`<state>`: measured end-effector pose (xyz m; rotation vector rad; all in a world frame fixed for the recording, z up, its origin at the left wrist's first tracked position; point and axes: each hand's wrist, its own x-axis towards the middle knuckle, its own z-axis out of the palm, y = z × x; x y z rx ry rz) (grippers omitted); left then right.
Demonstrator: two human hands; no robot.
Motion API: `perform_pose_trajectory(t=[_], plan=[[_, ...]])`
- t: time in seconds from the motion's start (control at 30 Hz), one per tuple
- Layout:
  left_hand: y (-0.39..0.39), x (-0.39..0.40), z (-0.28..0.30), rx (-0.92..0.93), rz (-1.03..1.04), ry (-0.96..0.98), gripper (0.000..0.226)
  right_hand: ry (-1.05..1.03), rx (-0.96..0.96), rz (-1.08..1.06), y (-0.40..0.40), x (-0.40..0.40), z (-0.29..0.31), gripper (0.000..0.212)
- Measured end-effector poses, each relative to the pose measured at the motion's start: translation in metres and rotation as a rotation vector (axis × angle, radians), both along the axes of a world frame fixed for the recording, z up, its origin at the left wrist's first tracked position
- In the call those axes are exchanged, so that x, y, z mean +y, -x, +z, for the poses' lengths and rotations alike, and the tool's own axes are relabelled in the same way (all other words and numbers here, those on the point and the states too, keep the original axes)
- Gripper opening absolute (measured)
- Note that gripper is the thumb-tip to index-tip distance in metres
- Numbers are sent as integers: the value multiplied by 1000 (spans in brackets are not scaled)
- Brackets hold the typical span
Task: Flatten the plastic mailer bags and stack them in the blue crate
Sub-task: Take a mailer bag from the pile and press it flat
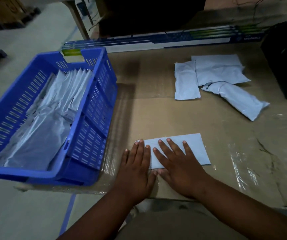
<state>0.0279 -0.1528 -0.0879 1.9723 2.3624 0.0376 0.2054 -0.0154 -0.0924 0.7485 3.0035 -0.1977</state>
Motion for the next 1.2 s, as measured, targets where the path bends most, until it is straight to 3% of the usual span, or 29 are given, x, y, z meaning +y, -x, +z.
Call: perform_pose_trajectory(t=[0.2, 0.33, 0.6, 0.73, 0.83, 0.97, 1.2], plan=[[-13, 13, 15, 27, 40, 12, 81, 106, 55, -16, -4, 3, 5, 69], [-37, 39, 26, -74, -139, -133, 83, 41, 147, -162, -23, 17, 14, 66], [-58, 56, -1, -85, -209, -63, 89, 19, 49, -219, -57, 29, -13, 78], [-52, 56, 2, -68, -133, -90, 77, -33, 116, -222, -50, 28, 3, 71], [-43, 54, -5, -71, -85, -120, 68, 35, 190, -51, -28, 20, 9, 67], [-26, 51, -16, -92, -78, -132, 63, 93, 123, 2, -15, 28, -3, 69], [6, 16, -10, -25, 156, -89, 87, 39, 57, -184, -60, 57, -7, 87]])
